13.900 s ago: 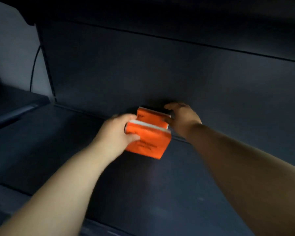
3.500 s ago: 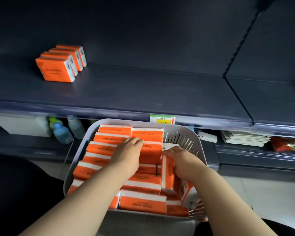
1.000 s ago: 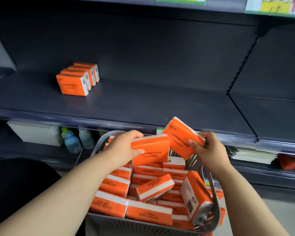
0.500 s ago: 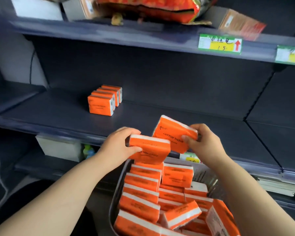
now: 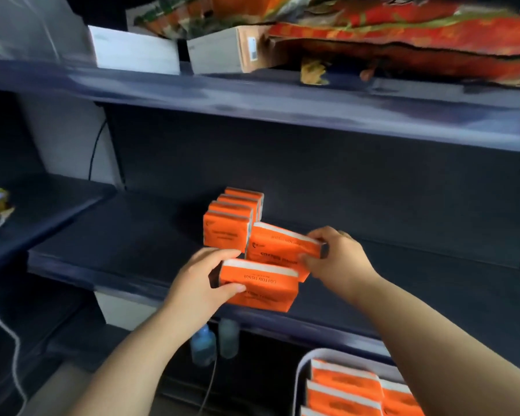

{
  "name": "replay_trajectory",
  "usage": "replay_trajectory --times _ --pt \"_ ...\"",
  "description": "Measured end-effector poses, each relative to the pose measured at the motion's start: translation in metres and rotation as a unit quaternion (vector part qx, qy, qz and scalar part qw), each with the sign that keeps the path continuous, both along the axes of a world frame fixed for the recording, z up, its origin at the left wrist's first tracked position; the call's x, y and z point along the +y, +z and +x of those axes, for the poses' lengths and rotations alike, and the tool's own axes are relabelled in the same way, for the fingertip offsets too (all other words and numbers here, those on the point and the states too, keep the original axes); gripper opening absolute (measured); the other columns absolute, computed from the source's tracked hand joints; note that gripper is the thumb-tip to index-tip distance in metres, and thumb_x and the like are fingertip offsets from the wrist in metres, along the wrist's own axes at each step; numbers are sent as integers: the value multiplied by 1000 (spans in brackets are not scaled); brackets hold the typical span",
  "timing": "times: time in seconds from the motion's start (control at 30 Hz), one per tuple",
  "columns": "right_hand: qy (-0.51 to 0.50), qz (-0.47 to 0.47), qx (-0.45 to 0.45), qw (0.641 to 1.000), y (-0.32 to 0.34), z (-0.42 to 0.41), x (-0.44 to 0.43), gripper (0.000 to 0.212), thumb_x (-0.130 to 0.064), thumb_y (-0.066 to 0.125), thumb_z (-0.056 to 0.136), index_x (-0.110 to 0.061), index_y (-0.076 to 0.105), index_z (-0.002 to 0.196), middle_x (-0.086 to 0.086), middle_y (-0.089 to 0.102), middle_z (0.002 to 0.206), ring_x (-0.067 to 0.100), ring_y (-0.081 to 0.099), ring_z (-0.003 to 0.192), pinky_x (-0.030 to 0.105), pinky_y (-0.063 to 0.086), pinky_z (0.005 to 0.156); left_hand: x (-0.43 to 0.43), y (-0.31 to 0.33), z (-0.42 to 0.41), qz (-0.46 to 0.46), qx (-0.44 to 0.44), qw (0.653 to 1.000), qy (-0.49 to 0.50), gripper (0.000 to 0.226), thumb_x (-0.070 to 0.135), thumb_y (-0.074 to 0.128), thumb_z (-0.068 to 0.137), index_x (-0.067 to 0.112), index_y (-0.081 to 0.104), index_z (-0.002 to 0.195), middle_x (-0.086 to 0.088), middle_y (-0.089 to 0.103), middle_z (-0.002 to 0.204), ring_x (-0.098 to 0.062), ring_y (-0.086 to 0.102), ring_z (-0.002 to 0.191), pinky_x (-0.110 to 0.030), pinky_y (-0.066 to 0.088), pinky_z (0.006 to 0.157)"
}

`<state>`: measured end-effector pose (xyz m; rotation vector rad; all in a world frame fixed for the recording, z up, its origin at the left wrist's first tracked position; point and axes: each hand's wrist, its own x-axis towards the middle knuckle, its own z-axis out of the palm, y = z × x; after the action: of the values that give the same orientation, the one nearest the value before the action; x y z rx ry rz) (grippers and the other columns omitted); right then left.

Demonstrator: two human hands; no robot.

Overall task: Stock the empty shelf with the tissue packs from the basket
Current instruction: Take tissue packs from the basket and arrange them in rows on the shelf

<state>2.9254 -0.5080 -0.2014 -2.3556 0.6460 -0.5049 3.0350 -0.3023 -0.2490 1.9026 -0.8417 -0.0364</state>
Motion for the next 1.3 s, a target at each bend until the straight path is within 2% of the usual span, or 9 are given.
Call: replay_trajectory --times 0.13,0.27,0.4,0.6,0.77,0.9,1.1,1.2,1.3 --pt "10 3 30 999 -3 54 6 38 -28 70 79 -21 58 115 1 52 108 20 62 88 23 44 72 8 -20 35 -19 32 999 11 62 12 83 67 56 55 101 26 53 110 -4 57 105 -36 48 95" --pt "21 6 53 998 -11 104 11 35 -28 72 78 -19 61 110 5 60 108 22 61 97 26 47 75 14 -39 66 -31 54 997 52 63 12 83 67 55 53 100 20 55 110 -4 59 103 -32 51 90" --pt "16 22 65 998 -22 140 18 38 -26 73 77 -15 61 111 5 64 102 20 64 86 24 49 71 21 -50 89 -51 79 993 76 64 9 82 67 54 52 99 13 61 111 2 60 99 -14 46 80" --pt "17 50 90 995 -44 175 24 49 -25 74 78 -16 55 122 2 56 111 13 54 84 20 41 67 21 -54 103 -81 109 987 80 61 11 83 67 58 53 93 23 66 99 7 61 96 -19 48 82" --pt "12 66 93 993 -56 184 24 44 -25 73 79 -18 55 119 -6 53 96 4 50 70 6 32 47 21 -55 109 -90 114 985 88 59 12 83 67 53 53 96 31 63 96 16 57 95 -10 44 78" --pt "12 51 107 993 -53 187 22 55 -26 76 76 -17 53 125 1 57 112 11 51 86 18 39 71 23 -58 113 -101 132 983 77 59 8 82 68 50 54 99 25 64 101 10 59 98 -14 46 81" --pt "19 73 109 991 -43 183 20 54 -25 80 73 -17 54 120 0 57 107 19 62 86 26 52 73 20 -58 120 -108 139 983 49 56 6 79 71 48 55 99 32 65 95 15 58 95 0 44 70" --pt "23 72 116 990 -40 179 19 52 -26 79 74 -17 53 118 5 61 104 25 68 81 37 57 79 15 -58 126 -113 141 983 42 56 2 78 72 46 56 99 16 65 104 5 62 96 -8 49 75" --pt "36 29 134 990 -40 176 20 54 -30 74 79 -18 48 125 6 61 107 25 67 78 32 55 77 14 -62 135 -115 148 981 48 53 4 77 73 38 58 109 11 56 117 4 58 99 -10 48 79"
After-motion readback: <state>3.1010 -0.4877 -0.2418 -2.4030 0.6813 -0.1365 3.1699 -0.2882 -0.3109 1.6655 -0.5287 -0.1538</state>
